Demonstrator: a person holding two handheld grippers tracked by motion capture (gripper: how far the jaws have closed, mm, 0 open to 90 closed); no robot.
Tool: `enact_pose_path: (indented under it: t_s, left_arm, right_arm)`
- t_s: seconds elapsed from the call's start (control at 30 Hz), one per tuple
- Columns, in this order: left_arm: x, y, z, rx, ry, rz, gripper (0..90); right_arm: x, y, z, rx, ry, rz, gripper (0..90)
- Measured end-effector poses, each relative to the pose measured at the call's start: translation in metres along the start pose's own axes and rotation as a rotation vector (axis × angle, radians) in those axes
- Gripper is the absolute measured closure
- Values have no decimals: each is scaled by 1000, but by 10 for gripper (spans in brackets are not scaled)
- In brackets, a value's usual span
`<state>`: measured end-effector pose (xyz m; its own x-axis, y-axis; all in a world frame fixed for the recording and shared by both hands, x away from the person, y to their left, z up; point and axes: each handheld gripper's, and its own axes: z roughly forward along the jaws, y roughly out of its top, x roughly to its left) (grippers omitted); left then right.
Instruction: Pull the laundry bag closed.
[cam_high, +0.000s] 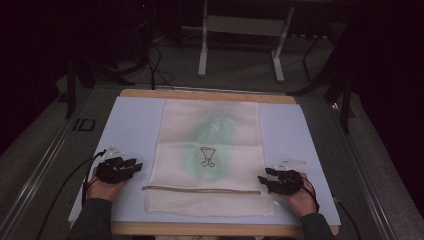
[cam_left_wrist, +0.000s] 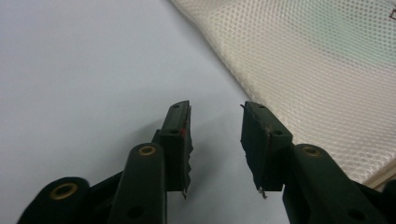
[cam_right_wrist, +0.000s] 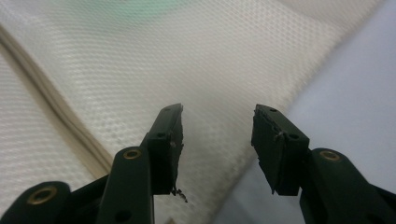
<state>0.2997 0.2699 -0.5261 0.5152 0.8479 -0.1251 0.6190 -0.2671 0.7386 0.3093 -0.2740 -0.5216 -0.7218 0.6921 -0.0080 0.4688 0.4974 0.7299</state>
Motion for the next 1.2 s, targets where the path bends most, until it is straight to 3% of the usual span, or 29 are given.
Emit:
enact_pose_path:
  t_s: [0.13,0.57,1.2]
  left_arm:
    - [1,0,1,2,-21,-8,637]
    - [-1,2,2,14,-35,11,650]
    - [-4,2,3,3,-80,19,666]
  right_arm:
    - [7,4,2,2,21,-13,521]
    - [32,15,11,13,70,-64,514]
    - [56,34,23,10,135,-118,520]
